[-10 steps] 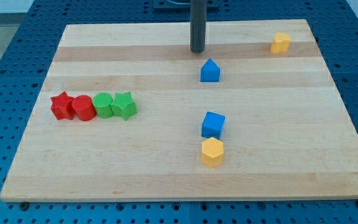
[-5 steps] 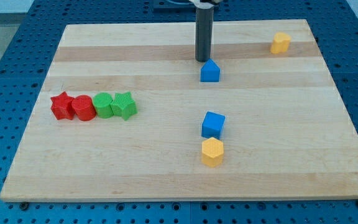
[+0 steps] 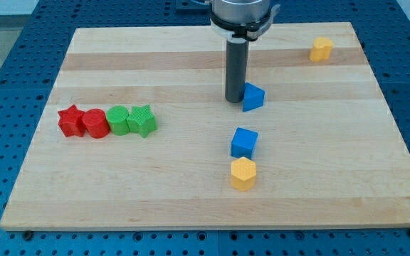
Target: Push blue triangle towards blue cube
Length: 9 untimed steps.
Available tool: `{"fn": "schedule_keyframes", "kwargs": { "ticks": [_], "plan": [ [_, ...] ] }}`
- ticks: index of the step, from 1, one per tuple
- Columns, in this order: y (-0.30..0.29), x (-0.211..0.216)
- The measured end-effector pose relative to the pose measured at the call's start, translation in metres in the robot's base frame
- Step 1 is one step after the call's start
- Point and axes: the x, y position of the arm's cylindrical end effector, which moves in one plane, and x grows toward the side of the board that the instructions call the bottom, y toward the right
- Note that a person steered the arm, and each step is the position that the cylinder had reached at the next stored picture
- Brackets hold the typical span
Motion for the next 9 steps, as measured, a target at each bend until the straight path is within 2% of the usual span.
{"fn": "schedule_keyframes", "kwargs": {
  "ticks": [1,2,3,4,7,9],
  "plan": [
    [-0.017,-0.055],
    [0.014,-0.093],
    [0.064,-0.083],
    [0.063,-0.083],
    [0.055,-0.003],
    [0.055,0.022]
  ]
}}
